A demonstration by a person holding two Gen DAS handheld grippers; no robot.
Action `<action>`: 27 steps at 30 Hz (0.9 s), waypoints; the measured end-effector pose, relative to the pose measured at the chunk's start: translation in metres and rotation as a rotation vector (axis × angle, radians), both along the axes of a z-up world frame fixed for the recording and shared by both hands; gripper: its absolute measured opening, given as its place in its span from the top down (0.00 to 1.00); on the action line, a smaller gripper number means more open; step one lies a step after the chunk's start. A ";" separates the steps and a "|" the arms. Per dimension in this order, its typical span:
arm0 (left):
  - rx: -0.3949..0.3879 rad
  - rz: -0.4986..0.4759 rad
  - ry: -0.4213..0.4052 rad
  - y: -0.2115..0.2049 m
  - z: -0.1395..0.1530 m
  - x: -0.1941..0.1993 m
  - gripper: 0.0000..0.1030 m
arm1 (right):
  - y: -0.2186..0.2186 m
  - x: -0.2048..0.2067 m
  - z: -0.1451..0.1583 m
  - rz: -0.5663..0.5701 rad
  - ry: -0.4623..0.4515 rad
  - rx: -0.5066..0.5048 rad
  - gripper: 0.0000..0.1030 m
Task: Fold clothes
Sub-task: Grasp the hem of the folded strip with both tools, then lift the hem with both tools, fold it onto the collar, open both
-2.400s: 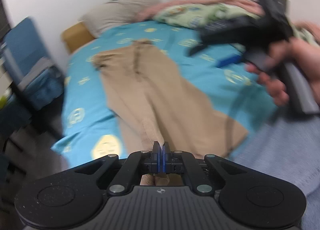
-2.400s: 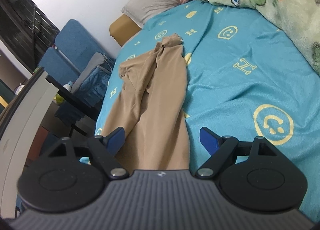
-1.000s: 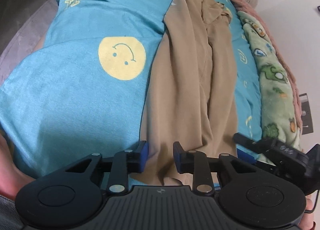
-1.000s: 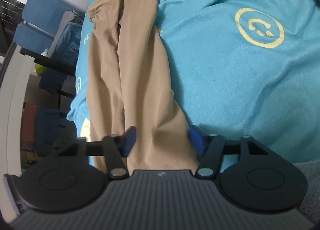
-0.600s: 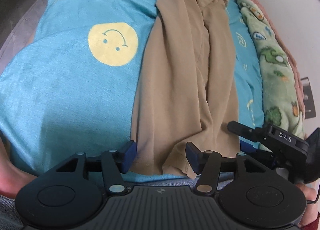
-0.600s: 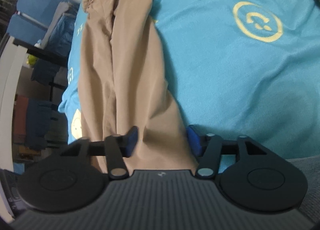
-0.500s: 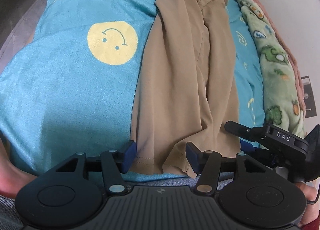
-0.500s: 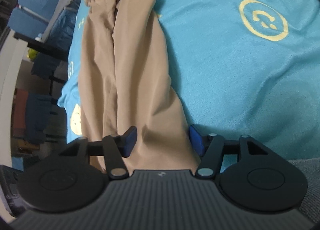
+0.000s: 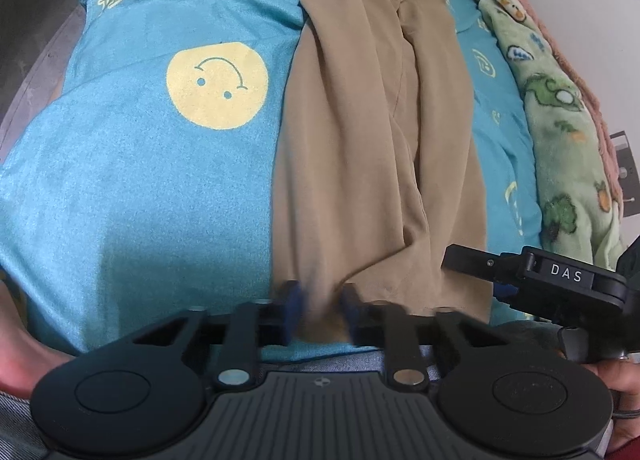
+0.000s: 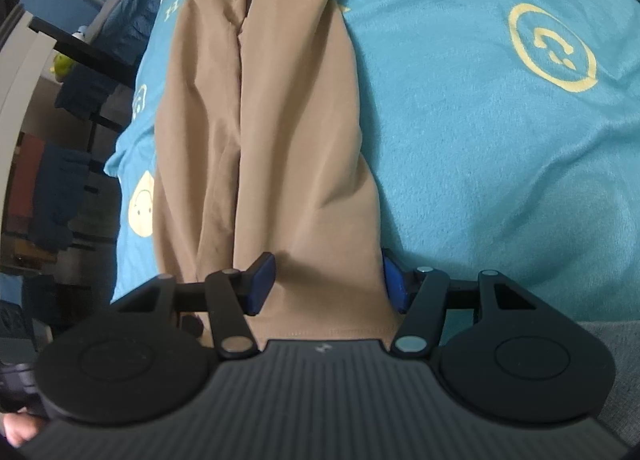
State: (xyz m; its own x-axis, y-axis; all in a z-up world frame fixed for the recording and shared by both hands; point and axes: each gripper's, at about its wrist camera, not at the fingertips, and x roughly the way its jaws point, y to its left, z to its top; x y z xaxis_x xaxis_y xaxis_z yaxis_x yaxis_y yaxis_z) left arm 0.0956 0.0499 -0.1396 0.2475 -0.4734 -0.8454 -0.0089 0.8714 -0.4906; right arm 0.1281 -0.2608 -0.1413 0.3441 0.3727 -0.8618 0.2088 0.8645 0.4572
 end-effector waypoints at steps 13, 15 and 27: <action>-0.187 0.151 -0.180 0.030 0.048 -0.004 0.96 | -0.004 -0.018 0.036 -0.012 -0.122 0.032 0.93; -0.216 0.166 -0.219 0.035 0.072 -0.008 0.96 | -0.012 -0.021 0.057 -0.044 -0.174 0.055 0.94; -0.320 0.199 -0.421 0.044 0.201 -0.083 0.96 | -0.049 -0.083 0.171 -0.125 -0.440 0.128 0.94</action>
State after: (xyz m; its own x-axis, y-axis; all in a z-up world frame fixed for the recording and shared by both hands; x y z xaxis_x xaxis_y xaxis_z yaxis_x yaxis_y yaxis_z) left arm 0.0123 0.0943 0.0619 0.6431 -0.5995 -0.4764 0.0959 0.6803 -0.7267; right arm 0.0452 -0.3103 0.0301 0.7153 0.3988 -0.5738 0.0702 0.7760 0.6268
